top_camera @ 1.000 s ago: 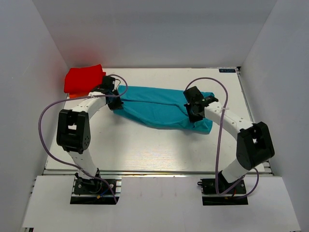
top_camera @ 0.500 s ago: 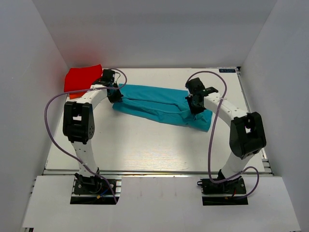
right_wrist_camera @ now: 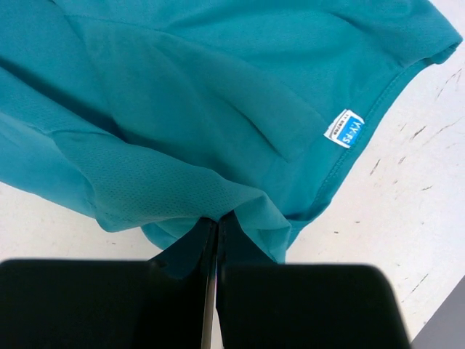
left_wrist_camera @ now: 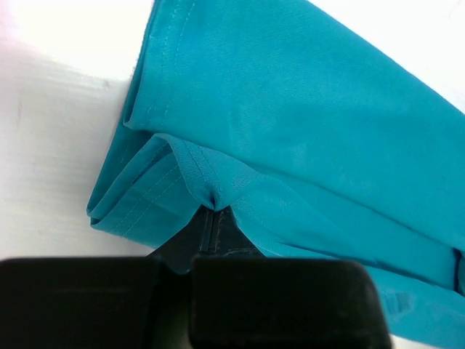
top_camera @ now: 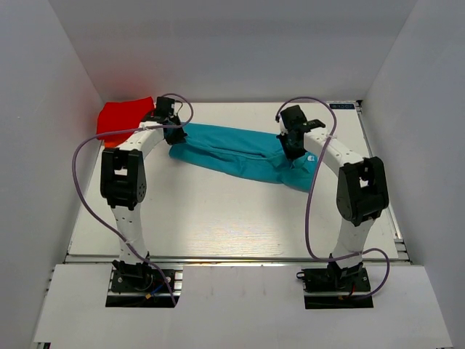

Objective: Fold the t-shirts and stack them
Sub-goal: Fold the other side of the tshirt into a rectangle

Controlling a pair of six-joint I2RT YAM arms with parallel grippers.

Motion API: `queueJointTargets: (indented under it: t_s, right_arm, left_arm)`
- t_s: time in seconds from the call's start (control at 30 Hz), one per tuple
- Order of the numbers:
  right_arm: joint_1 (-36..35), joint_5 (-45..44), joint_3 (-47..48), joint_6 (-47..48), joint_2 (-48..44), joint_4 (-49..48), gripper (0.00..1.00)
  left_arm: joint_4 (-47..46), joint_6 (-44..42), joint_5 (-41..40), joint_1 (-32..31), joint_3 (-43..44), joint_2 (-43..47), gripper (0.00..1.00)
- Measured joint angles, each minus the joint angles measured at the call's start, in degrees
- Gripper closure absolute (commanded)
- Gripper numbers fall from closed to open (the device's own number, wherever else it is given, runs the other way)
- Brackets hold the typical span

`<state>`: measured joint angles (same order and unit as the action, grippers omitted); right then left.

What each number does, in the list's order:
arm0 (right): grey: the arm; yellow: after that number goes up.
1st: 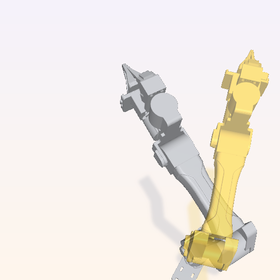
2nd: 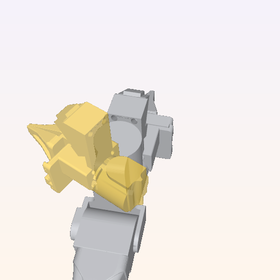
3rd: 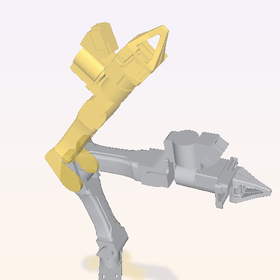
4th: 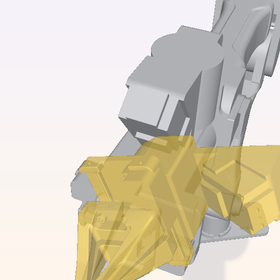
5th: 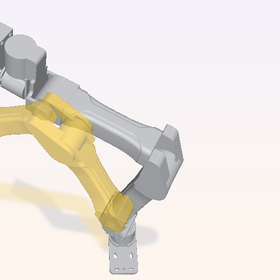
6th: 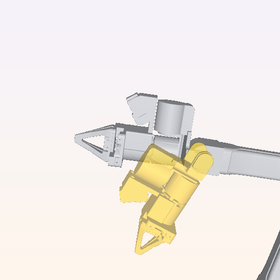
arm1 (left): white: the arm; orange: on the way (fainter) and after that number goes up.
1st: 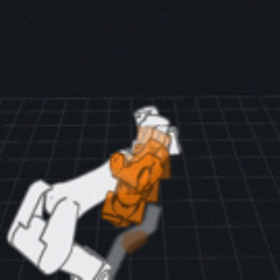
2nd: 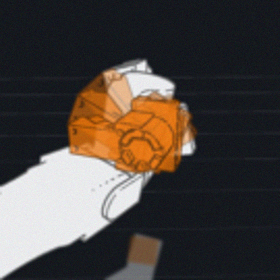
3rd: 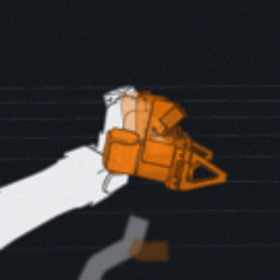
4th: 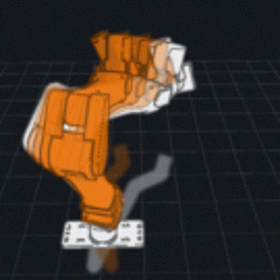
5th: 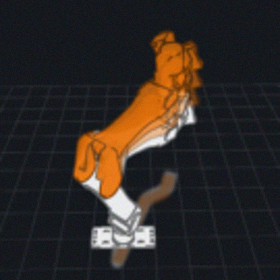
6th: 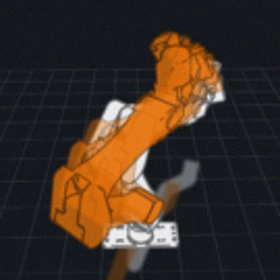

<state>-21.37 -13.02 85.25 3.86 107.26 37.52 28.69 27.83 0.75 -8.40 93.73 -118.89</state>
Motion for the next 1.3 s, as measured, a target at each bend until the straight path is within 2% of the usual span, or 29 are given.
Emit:
queueJointTargets:
  t_s: [0.2, 0.3, 0.33, 0.4, 0.5, 0.53, 0.57, 0.6, 0.63, 0.67, 0.77, 0.87, 0.97, 1.13, 1.17, 1.3]
  right_arm:
    - [0.7, 0.1, 3.5, 1.3, 3.0, 0.1, 1.0]
    - [1.0, 0.1, 5.7, 2.0, 5.6, 0.2, 0.91]
    - [1.1, 0.1, 6.6, 2.4, 6.5, 0.2, 0.89]
    - [1.4, 0.1, 8.6, 3.4, 8.5, 0.2, 0.85]
    - [1.8, 0.1, 11.5, 5.4, 11.5, -0.2, 0.79]
    - [2.0, 0.1, 12.0, 6.2, 12.3, -0.4, 0.77]
    - [2.1, 0.1, 12.3, 7.2, 12.9, -0.9, 0.74]
    - [2.3, 0.1, 12.5, 7.9, 13.7, -1.5, 0.66]
    - [2.4, 0.1, 12.6, 8.8, 14.3, -2.1, 0.63]
    - [2.6, 0.1, 12.6, 9.7, 14.8, -2.8, 0.6]
    - [2.9, 0.4, 12.6, 11.7, 15.7, -5.8, 0.58]
    - [3.3, 0.2, 12.6, 12.9, 16.0, -10.8, 0.48]
    - [3.8, -1.9, 13.6, 12.9, 16.4, -16.0, 0.26]
    - [5.0, -4.5, 17.0, 12.3, 16.8, -20.4, 0.19]
    - [5.2, -4.5, 17.0, 12.0, 16.5, -20.7, 0.1]
    - [5.5, -1.7, 13.3, 8.4, 12.8, -18.8, 0.1]
  left_arm:
    - [0.3, -1.1, -1.5, 0.1, 3.0, -3.2, 1.0]
    - [0.8, -1.4, -1.7, 0.3, 5.5, -5.3, 1.0]
    - [0.8, -1.5, -1.7, 0.3, 6.2, -6.0, 0.88]
    - [0.9, -1.8, -1.7, 0.4, 7.5, -7.3, 0.84]
    - [0.9, -2.1, -1.1, 0.7, 10.0, -9.8, 0.67]
    - [0.8, -2.1, -0.8, 0.8, 10.8, -10.6, 0.44]
    - [0.9, -2.5, -0.7, 1.0, 11.4, -11.3, 0.32]
    - [1.0, -2.4, -0.5, 1.2, 11.7, -11.8, 0.22]
    - [1.0, -2.2, -0.2, 1.4, 11.9, -12.0, 0.06]
    - [1.1, -2.2, 0.0, 1.6, 12.0, -12.1, 0.0]
    - [1.1, -1.9, 0.5, 1.9, 12.2, -12.2, 0.0]
    - [0.8, -2.1, 0.8, 2.3, 12.3, -12.2, 0.0]
    - [0.9, -2.3, 1.0, 2.3, 12.3, -12.1, 0.0]
    - [0.8, -2.9, 1.3, 2.3, 11.6, -10.9, 0.0]
    - [1.0, -3.0, 1.3, 2.3, 11.5, -10.5, 0.0]
    - [1.0, -3.9, 1.4, 2.3, 10.8, -8.5, 0.0]
